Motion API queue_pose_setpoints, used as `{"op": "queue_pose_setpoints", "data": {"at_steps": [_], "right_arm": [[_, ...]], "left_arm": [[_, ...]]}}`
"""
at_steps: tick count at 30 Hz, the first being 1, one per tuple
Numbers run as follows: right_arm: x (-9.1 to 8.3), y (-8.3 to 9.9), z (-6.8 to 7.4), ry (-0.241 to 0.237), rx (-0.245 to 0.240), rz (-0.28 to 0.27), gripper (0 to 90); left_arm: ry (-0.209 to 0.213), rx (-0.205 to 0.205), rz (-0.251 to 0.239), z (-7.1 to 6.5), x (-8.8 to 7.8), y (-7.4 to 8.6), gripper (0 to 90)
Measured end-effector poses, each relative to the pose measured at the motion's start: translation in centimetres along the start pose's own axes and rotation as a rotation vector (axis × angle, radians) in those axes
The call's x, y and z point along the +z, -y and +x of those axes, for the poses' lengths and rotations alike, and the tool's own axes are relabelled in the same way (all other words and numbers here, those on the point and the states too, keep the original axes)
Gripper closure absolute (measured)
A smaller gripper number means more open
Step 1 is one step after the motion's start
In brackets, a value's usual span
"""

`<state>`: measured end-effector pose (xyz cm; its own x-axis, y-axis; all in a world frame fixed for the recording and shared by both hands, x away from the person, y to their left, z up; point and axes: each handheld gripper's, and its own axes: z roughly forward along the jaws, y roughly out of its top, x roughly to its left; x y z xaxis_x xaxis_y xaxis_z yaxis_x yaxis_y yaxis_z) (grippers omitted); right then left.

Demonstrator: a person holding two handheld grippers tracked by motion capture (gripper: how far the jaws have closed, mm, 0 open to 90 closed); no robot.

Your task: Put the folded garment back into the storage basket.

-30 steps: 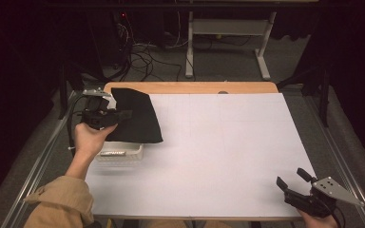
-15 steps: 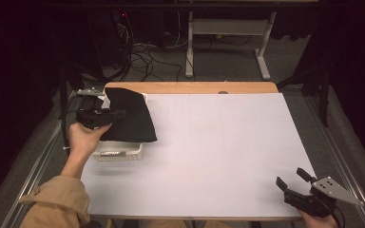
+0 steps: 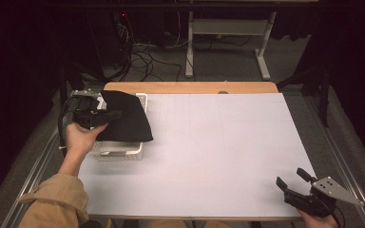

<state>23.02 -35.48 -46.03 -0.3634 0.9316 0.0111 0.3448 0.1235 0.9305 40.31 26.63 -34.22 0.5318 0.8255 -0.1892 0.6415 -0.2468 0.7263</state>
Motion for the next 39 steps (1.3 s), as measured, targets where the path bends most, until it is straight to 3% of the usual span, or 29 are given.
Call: {"op": "queue_pose_setpoints", "data": {"at_steps": [7,8,16,39], "right_arm": [[0.0,0.0,0.0,0.000,-0.003,0.000,19.3],[0.0,0.0,0.0,0.001,-0.003,0.000,19.2],[0.0,0.0,0.0,-0.001,-0.001,0.001,19.3],[0.1,0.0,0.0,-0.003,-0.005,0.004,19.3]], "left_arm": [[-0.060,0.006,0.021,0.6,0.8,0.6,72.7],[-0.087,0.019,0.038,0.7,1.2,0.7,72.7],[-0.142,0.020,0.071,1.5,2.6,1.7,72.6],[-0.196,0.004,0.156,2.5,5.9,2.6,72.5]]}}
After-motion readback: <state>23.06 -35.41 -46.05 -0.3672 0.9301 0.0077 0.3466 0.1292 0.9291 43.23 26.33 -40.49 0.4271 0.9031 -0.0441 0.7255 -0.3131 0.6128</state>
